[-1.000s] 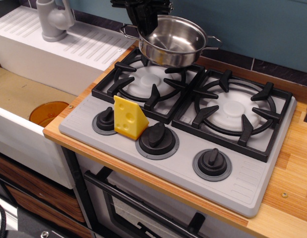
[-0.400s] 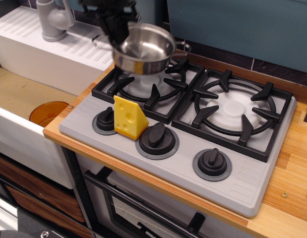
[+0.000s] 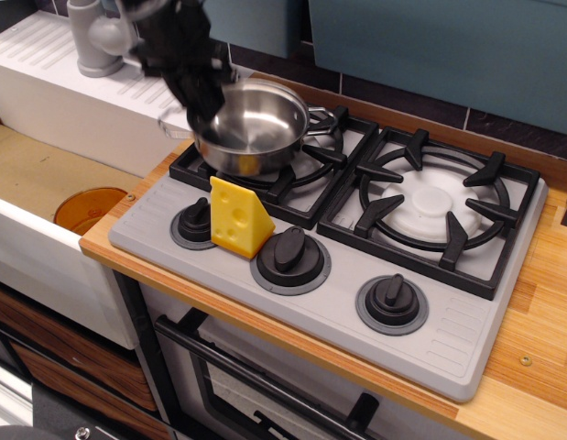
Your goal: Put pot or pan on stove and put cheese in pot or pan
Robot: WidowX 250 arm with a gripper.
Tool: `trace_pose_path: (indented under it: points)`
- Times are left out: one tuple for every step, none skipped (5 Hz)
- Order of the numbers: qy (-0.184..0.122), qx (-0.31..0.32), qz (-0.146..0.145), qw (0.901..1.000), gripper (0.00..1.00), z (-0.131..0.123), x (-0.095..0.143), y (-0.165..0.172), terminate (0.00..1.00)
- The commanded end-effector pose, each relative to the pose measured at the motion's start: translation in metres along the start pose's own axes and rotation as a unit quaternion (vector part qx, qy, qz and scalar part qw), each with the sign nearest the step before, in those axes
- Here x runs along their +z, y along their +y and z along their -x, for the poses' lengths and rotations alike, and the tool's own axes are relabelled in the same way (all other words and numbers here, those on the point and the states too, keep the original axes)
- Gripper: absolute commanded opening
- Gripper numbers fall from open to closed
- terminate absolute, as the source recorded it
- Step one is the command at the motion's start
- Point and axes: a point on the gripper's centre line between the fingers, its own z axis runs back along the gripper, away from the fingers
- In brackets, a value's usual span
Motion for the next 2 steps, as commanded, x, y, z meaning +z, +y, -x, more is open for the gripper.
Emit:
trace_pose_path:
  points:
    - [-0.046, -0.005, 0.021, 0.9987, 1.0, -0.007, -0.021, -0.009, 0.0]
    - [-0.035, -0.009, 0.009, 0.9993, 1.0, -0.018, -0.006, -0.015, 0.0]
